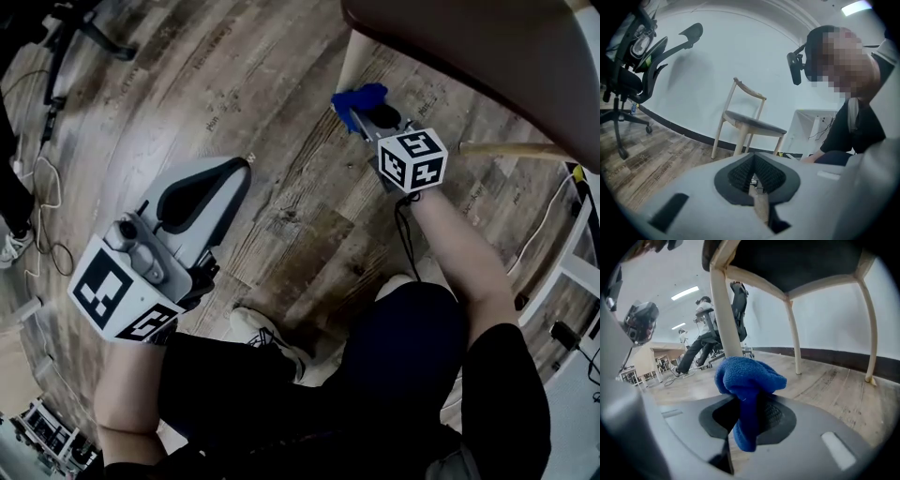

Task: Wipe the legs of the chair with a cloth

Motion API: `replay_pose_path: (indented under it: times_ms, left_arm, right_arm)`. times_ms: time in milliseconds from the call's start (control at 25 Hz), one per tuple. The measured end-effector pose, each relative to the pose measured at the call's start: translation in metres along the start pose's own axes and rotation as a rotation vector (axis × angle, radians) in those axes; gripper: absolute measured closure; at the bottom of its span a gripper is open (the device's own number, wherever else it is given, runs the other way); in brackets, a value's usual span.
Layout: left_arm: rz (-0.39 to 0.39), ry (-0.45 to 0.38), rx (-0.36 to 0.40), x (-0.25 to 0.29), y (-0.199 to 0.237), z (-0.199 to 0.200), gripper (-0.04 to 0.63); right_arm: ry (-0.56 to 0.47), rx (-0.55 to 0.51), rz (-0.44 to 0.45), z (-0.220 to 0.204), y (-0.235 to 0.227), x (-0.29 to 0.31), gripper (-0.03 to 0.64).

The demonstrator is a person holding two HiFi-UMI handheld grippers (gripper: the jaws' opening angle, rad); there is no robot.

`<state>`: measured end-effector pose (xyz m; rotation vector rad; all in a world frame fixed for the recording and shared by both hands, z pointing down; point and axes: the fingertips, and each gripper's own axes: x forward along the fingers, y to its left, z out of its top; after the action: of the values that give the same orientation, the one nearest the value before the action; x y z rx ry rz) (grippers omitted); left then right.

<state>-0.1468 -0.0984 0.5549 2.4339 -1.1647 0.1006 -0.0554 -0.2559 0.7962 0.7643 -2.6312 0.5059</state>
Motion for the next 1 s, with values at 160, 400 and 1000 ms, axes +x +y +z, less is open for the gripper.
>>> replay_pose_path:
  times_ms: [160, 400, 1000]
  left_arm:
    - [0.033, 0.014, -0.004, -0.011, 0.009, -0.005, 0.591]
    - [0.051, 0.025, -0.005, -0.020, 0.011, -0.009, 0.591]
    - [0.006, -0.036, 0.012, -0.022, 0.000, 0.007, 0.591]
  right_arm:
    - [0.131, -0.016, -0.013, -0.048, -0.005, 0.024, 0.525]
    - [0.269, -0.058, -0.025, -0.092, -0.006, 0.047, 0.525]
    - [0.158, -0.018, -0.039, -0.041, 0.008, 0.022, 0.525]
